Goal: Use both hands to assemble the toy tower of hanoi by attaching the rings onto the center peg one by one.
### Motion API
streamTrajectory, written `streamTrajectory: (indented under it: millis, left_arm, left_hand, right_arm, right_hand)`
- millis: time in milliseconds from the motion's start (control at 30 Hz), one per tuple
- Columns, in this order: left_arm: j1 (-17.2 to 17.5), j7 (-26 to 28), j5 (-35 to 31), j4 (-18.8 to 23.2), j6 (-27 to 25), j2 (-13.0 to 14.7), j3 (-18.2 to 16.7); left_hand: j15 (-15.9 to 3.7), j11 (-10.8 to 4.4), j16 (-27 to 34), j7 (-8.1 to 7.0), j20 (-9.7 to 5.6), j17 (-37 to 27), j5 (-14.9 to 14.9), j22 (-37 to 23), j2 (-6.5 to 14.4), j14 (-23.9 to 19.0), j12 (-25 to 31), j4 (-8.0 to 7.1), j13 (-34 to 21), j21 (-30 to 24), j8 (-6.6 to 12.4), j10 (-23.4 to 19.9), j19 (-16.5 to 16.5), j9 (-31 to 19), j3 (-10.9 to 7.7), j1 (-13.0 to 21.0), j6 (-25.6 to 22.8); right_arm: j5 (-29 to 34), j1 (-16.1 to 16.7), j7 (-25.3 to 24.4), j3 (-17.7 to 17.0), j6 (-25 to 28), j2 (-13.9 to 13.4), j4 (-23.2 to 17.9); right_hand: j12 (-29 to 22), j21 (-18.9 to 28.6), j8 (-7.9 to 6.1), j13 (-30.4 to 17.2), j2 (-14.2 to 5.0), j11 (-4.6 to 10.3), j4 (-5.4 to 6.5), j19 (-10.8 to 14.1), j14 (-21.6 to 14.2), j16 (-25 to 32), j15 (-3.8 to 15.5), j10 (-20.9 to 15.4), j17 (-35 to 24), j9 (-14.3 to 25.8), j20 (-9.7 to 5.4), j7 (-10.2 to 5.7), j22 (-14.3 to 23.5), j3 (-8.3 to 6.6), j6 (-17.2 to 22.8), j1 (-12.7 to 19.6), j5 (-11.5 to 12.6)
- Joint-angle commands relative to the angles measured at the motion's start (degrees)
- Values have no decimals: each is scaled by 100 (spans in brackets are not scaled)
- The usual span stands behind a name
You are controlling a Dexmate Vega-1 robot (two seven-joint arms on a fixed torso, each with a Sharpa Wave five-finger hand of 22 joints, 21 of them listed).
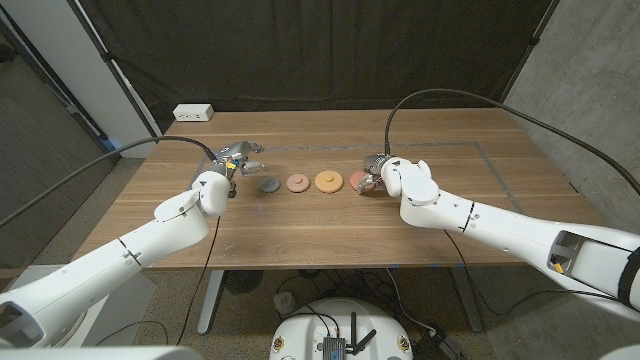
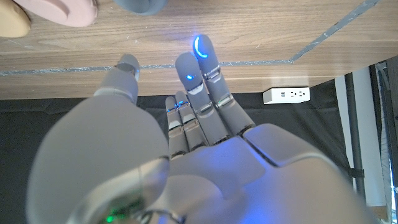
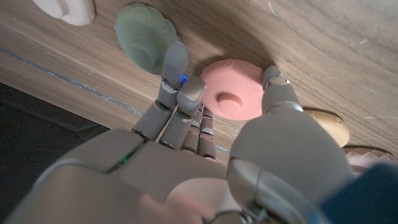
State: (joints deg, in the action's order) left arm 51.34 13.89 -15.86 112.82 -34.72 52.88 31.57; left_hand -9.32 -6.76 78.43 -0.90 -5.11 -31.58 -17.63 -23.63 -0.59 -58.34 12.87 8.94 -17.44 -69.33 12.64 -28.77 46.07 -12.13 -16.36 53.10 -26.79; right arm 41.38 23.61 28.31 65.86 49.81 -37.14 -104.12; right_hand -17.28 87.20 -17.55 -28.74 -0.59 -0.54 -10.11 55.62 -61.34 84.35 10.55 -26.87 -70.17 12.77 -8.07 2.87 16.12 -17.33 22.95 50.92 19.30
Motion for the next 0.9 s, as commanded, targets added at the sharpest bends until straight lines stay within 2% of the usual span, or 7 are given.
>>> streamTrajectory:
  millis: [33,300,900]
  left_arm:
    - [1,-27,-15,57,-48,32,-6]
    - [-21,-59,-38,77,-45,47,10]
    - [8,-42,-45,112,-33,61,-20]
  left_hand:
    - [-326,8,58,-1,-669,-16,-32,-1,71,7,-14,8,-30,-45,-31,-45,-22,-21,11,-6,-72]
    - [-326,12,62,-8,-669,-10,-34,14,73,11,-17,11,-33,-63,-33,-50,-23,-22,12,-4,-76]
    - [-326,-1,95,-10,-669,2,-42,89,82,10,-33,18,-32,-146,-35,-81,-39,-26,13,0,-114]
  right_arm:
    - [131,114,-8,-164,-61,-90,-191]
    - [233,181,3,-259,-116,-113,-334]
    - [461,248,359,-485,-203,-170,-703]
  right_hand:
    - [-72,60,-136,-330,-324,893,143,64,-87,66,193,-1043,-28,35,-432,-709,24,-221,789,48,59]
    - [-71,84,-142,-342,-330,909,140,105,-147,109,192,-1106,-30,33,-433,-711,42,-254,832,30,90]
    - [-37,100,-142,-368,-342,928,143,171,-283,215,190,-1228,-33,26,-434,-702,60,-341,914,-41,155]
